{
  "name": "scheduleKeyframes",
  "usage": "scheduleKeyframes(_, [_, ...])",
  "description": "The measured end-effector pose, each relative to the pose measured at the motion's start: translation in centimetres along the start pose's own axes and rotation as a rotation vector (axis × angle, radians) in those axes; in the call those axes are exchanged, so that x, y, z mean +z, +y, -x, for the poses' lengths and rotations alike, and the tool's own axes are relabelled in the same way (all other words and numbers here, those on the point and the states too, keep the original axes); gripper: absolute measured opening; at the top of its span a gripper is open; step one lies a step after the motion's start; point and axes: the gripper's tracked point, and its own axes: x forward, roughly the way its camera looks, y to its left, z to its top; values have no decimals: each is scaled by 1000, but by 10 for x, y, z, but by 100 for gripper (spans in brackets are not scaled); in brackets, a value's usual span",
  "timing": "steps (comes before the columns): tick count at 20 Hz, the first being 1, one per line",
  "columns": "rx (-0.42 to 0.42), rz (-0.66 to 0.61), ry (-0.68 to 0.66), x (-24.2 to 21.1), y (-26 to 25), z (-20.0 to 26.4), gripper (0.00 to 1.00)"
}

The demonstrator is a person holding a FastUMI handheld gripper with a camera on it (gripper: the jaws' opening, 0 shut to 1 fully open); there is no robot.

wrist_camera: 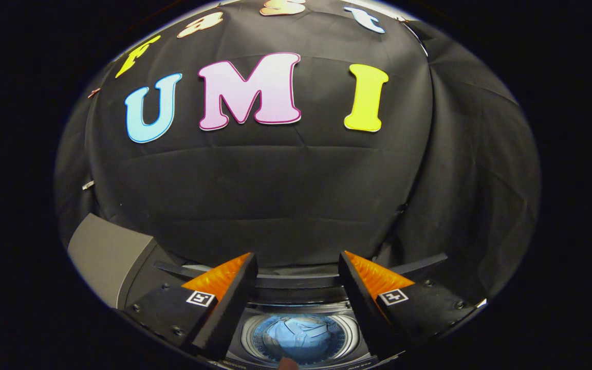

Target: Put the clothes into the washing machine and then close the washing machine lid.

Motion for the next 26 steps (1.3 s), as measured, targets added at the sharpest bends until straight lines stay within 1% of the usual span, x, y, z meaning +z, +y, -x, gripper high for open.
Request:
scheduleKeyframes(13, [5, 0, -30, -2, 1, 6, 99])
scheduleKeyframes(26, [32, -1, -60, -1, 4, 9, 99])
